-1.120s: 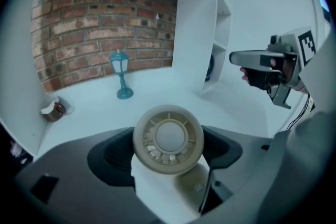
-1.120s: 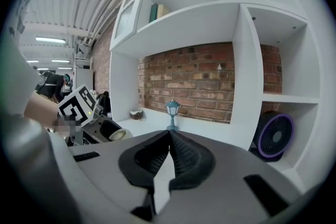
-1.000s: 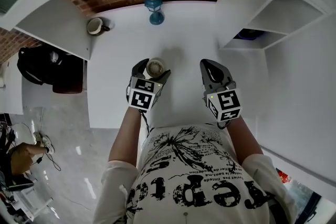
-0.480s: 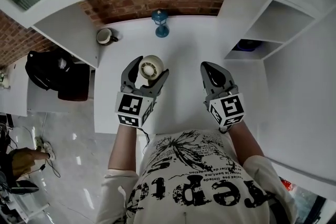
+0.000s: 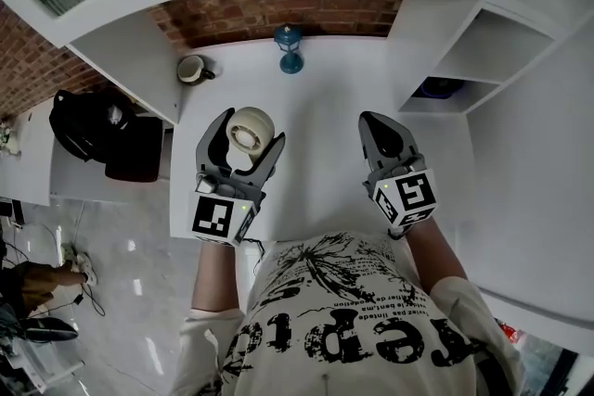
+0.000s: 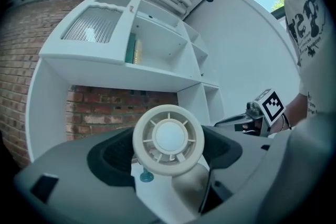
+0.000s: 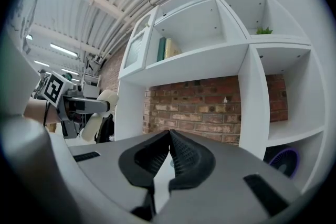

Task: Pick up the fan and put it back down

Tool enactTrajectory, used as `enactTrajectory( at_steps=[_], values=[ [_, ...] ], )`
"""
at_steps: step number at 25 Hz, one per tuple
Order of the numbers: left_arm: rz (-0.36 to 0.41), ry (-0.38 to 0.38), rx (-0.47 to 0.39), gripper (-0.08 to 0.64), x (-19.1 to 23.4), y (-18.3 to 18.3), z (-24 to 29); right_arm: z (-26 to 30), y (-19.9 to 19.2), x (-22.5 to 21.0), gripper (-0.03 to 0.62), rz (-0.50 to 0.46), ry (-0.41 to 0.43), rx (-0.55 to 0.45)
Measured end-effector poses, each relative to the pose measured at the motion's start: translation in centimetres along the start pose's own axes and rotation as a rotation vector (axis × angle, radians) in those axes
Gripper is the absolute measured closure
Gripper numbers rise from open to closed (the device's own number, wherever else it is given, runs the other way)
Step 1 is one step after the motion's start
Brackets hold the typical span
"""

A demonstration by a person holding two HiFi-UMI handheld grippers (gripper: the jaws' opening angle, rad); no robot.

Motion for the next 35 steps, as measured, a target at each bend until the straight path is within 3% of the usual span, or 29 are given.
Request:
enactTrajectory(
  at_steps=[11, 16, 26, 35],
  values=[
    [0.025, -0.006, 0.055, 0.181, 0.5, -1.8, 1.3, 0.4, -0.9, -0.4, 0.577, 0.014, -0.002, 0.022],
    [0.050, -0.030, 0.182, 0.181, -0.2, -5.4, 3.2, 0.7, -2.3, -1.2, 0.577, 0.046, -0.015, 0.040],
    [0.048, -0.113, 0.494, 0.181, -2.6, -17.2, 4.8, 1.5, -6.2, -2.5, 0.577, 0.154, -0.034, 0.109],
    [0.071, -0.160, 0.686, 0.181, -4.2, -25.2, 5.1, 2.6, -11.6, -2.3, 0.577, 0.189, -0.028, 0.198]
  ],
)
Point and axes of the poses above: the fingertips, and each gripper's own axes: z forward along the fingers, x to its left, y out of its top, the point moved 1 cm from there along -z, backward along the fingers, and after that the axes turned 14 degrees about y, right-handed, at the moved point
